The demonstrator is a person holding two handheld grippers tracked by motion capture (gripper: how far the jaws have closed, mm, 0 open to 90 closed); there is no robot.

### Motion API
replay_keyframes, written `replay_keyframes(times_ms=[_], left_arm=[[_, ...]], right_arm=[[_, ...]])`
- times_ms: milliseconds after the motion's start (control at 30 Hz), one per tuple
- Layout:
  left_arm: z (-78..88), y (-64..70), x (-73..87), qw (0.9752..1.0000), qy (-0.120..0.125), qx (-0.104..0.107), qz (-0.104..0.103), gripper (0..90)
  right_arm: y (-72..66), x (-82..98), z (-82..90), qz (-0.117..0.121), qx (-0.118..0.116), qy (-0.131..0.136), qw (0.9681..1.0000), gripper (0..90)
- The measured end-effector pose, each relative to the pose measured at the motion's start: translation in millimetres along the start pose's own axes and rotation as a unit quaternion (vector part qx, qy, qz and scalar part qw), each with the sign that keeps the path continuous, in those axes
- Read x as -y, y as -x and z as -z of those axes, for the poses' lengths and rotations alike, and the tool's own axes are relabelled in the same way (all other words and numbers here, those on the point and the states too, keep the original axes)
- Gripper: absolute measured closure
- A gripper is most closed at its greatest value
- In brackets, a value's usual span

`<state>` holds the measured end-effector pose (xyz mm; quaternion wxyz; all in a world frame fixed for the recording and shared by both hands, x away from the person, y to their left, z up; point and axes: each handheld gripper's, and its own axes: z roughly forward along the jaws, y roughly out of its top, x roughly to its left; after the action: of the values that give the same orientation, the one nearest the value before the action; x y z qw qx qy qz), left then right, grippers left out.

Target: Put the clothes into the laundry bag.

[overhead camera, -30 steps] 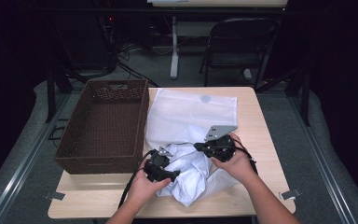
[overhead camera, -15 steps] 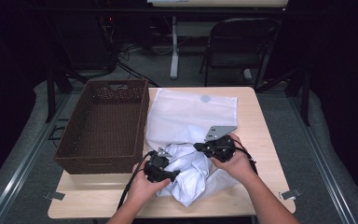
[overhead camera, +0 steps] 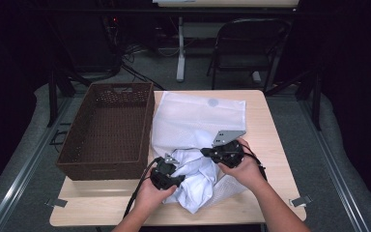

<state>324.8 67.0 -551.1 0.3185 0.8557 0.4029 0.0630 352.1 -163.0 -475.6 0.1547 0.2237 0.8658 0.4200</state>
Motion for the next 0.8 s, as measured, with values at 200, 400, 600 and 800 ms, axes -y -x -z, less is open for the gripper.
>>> replay_keyframes(times_ms=[200, 400, 600, 800], left_arm=[[0.6, 0.2, -1.5, 0.9999, 0.001, 0.008, 0.01, 72.3], [2.5, 1.2, -4.6, 0.9998, 0.008, 0.012, 0.017, 73.8], [4.2, 1.7, -9.8, 0.9997, 0.011, 0.013, 0.017, 74.5], [7.0, 0.8, -17.2, 0.9996, 0.017, 0.012, 0.019, 74.8]], right_arm=[[-1.1, -0.5, -0.2, 0.003, 0.0, -0.001, 1.0, 89.1], [-1.4, -0.8, 0.3, 0.002, 0.0, 0.0, 1.0, 89.1], [-1.9, -1.1, 0.6, 0.002, 0.0, 0.0, 1.0, 89.1], [-2.1, -1.2, 0.7, 0.003, 0.001, 0.001, 1.0, 89.0]])
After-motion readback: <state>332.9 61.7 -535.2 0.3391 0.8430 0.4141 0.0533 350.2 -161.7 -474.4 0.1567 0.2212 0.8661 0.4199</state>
